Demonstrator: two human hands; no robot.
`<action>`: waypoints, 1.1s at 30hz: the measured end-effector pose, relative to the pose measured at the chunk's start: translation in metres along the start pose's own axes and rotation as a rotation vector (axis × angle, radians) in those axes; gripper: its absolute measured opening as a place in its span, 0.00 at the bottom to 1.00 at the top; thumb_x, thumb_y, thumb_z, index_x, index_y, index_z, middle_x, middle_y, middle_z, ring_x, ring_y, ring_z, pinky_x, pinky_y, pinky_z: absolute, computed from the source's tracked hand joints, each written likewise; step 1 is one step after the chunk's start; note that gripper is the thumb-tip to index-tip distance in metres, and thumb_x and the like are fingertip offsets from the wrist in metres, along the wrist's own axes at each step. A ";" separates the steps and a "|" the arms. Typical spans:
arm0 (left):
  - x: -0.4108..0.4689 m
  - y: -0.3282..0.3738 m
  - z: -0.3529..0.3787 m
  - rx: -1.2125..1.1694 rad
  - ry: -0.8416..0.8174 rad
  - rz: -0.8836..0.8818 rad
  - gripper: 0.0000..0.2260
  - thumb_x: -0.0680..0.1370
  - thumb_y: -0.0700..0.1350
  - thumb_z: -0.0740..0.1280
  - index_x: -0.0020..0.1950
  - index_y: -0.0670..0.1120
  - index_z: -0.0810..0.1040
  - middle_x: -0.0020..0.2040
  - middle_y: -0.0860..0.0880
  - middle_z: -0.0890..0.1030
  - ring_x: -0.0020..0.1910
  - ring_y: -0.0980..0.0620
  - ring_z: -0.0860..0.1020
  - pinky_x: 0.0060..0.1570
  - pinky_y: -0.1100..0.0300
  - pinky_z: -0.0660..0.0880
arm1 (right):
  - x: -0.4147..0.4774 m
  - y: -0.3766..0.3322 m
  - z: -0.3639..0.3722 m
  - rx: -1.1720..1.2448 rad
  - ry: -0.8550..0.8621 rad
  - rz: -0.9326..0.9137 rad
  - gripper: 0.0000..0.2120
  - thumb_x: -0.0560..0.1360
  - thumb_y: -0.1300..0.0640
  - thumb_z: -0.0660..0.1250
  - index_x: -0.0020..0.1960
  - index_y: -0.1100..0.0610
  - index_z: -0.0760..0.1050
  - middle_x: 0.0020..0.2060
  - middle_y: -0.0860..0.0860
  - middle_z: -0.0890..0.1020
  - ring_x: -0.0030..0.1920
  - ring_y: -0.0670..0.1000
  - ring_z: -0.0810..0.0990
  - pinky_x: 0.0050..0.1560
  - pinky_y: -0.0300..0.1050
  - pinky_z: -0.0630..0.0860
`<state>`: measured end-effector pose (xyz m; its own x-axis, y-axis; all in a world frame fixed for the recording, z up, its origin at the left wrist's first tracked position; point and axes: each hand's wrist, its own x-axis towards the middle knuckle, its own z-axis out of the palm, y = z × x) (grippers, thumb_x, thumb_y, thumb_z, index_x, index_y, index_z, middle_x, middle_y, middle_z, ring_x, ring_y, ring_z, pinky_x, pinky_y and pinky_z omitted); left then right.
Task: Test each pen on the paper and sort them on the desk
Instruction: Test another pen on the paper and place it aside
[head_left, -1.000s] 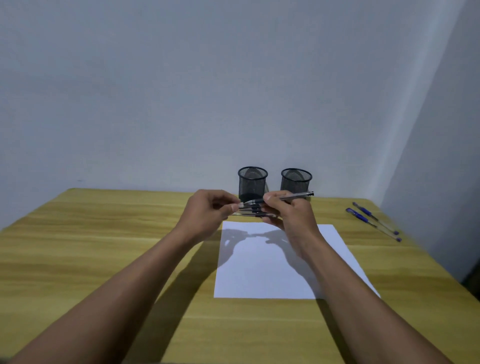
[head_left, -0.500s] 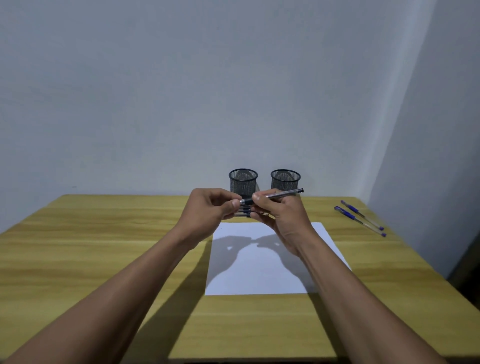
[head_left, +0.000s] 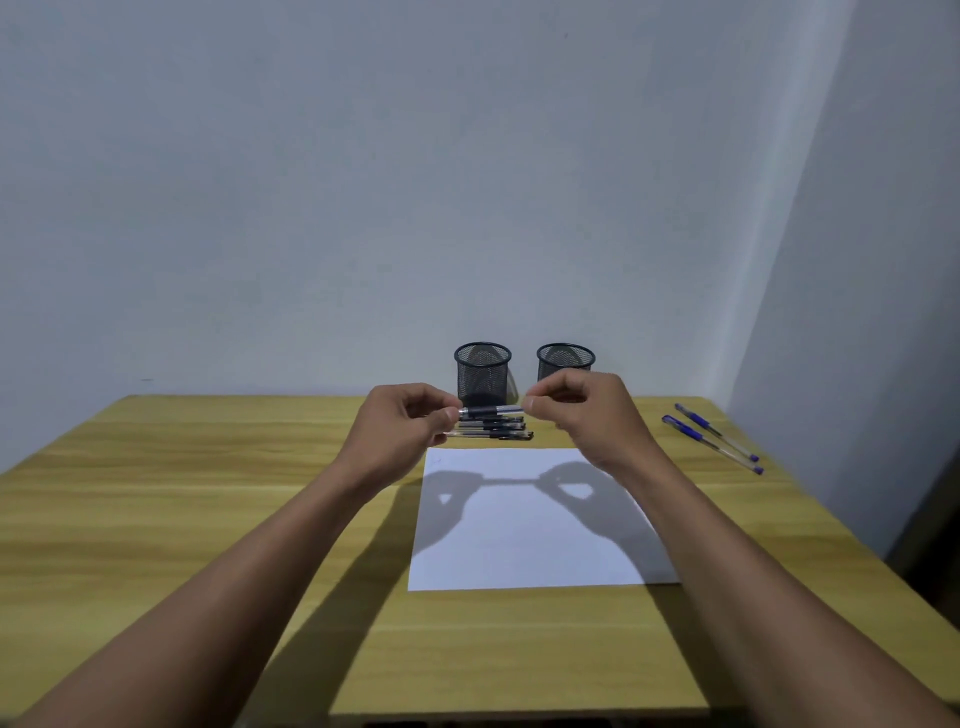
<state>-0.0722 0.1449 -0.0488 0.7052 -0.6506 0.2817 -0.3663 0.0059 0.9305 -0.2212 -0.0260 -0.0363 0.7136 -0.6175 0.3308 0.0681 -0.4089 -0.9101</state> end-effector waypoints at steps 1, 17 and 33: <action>0.001 0.002 0.002 -0.001 0.003 0.006 0.03 0.77 0.36 0.70 0.46 0.40 0.84 0.41 0.39 0.84 0.38 0.51 0.80 0.45 0.60 0.80 | 0.001 -0.002 -0.001 -0.079 -0.021 -0.033 0.03 0.72 0.63 0.77 0.43 0.56 0.85 0.34 0.49 0.84 0.34 0.42 0.79 0.38 0.33 0.74; 0.016 0.009 0.053 0.055 -0.039 0.026 0.05 0.73 0.47 0.73 0.46 0.50 0.85 0.42 0.49 0.86 0.42 0.52 0.83 0.49 0.54 0.81 | -0.008 0.005 -0.042 -0.650 -0.071 -0.120 0.06 0.75 0.58 0.71 0.47 0.48 0.84 0.39 0.44 0.83 0.40 0.45 0.79 0.41 0.41 0.73; -0.038 0.033 0.289 0.608 -0.574 0.350 0.21 0.81 0.56 0.60 0.68 0.45 0.76 0.67 0.45 0.78 0.67 0.44 0.74 0.65 0.49 0.71 | -0.120 0.065 -0.251 -0.818 0.363 0.235 0.03 0.75 0.57 0.72 0.46 0.50 0.84 0.38 0.47 0.83 0.39 0.49 0.79 0.39 0.41 0.71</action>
<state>-0.2870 -0.0496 -0.0963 0.1418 -0.9667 0.2132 -0.8752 -0.0218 0.4833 -0.4772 -0.1469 -0.0727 0.3751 -0.8609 0.3438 -0.6628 -0.5083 -0.5498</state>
